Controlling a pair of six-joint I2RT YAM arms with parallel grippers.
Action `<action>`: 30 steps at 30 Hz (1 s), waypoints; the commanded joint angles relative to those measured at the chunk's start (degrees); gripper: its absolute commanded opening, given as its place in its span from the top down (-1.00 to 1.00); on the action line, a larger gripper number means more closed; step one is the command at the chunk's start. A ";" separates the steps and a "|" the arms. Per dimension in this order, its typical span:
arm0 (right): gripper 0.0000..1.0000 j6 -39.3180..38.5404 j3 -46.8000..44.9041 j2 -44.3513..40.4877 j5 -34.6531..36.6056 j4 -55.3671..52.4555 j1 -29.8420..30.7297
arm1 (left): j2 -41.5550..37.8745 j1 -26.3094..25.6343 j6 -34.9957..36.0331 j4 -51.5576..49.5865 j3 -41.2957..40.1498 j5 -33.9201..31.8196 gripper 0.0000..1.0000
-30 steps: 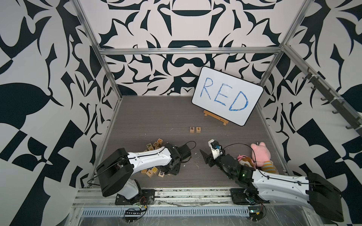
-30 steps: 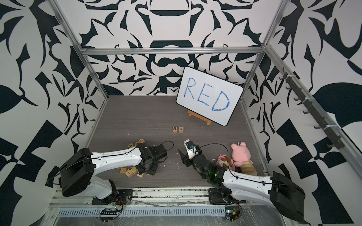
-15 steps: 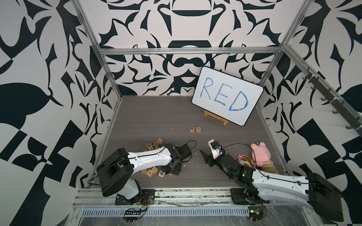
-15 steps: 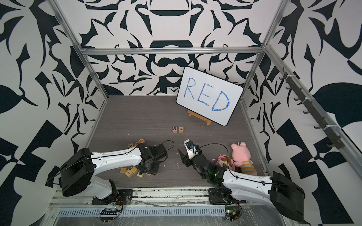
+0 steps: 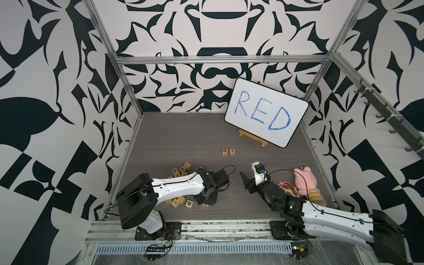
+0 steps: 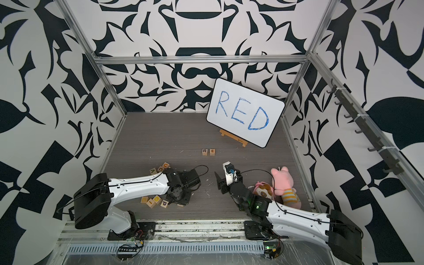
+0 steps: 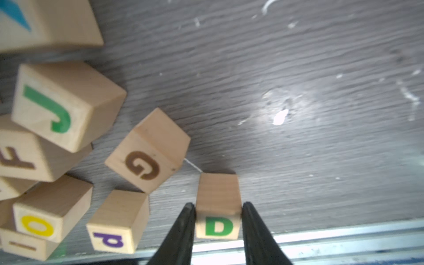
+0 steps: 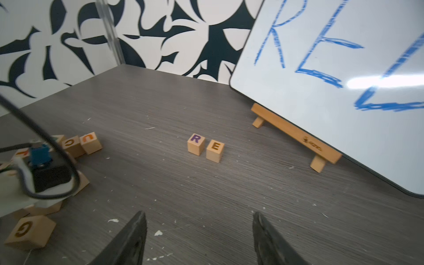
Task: Assemble the uppercase word "red" with letter blocks
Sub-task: Move the letter block to the center of the board.
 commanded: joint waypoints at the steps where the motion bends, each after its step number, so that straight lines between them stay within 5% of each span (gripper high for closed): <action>1: -0.44 7.96 3.52 -4.19 10.01 -12.70 0.10 | 2.19 -0.32 -2.52 -0.88 3.44 -0.02 0.32; 13: -0.41 19.69 7.13 -17.32 12.17 -36.20 0.11 | 13.03 -0.14 -3.49 3.53 11.61 0.13 0.36; 19: -0.35 33.70 11.34 -16.85 10.38 -48.77 0.11 | 12.71 1.52 -3.30 2.91 13.02 -0.95 0.18; 26: -0.35 36.46 11.96 -8.58 1.26 -43.75 0.05 | 9.83 5.19 -2.73 8.46 10.60 2.03 -0.31; 30: -0.36 38.38 11.15 -3.44 -6.72 -36.74 0.12 | 5.57 7.95 -2.33 10.60 8.69 1.17 -0.35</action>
